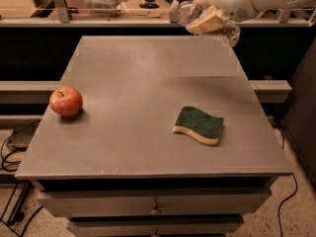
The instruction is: Place water bottle upright
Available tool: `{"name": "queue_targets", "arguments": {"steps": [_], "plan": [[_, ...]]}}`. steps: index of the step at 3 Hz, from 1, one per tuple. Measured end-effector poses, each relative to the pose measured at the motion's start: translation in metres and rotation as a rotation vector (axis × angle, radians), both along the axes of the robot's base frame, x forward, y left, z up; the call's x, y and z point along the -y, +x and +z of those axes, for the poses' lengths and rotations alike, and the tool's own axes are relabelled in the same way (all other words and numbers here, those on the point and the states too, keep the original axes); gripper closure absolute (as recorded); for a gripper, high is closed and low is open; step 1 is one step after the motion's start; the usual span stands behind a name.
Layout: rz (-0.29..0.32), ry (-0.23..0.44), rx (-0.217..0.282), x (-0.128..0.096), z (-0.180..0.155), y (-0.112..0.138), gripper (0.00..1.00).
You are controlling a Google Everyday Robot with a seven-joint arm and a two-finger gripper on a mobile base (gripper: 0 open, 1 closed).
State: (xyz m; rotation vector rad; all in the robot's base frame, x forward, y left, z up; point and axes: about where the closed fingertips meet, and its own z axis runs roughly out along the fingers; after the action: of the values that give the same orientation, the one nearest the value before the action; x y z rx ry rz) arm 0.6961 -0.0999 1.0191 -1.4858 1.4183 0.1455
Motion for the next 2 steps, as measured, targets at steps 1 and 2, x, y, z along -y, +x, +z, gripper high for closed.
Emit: {"name": "queue_targets", "arguments": {"steps": [1,2], "plan": [[0.015,0.034,0.004,0.0151,0.0021,-0.0330,1.00],[0.015,0.034,0.004,0.0151,0.0021,-0.0329,1.00]]}}
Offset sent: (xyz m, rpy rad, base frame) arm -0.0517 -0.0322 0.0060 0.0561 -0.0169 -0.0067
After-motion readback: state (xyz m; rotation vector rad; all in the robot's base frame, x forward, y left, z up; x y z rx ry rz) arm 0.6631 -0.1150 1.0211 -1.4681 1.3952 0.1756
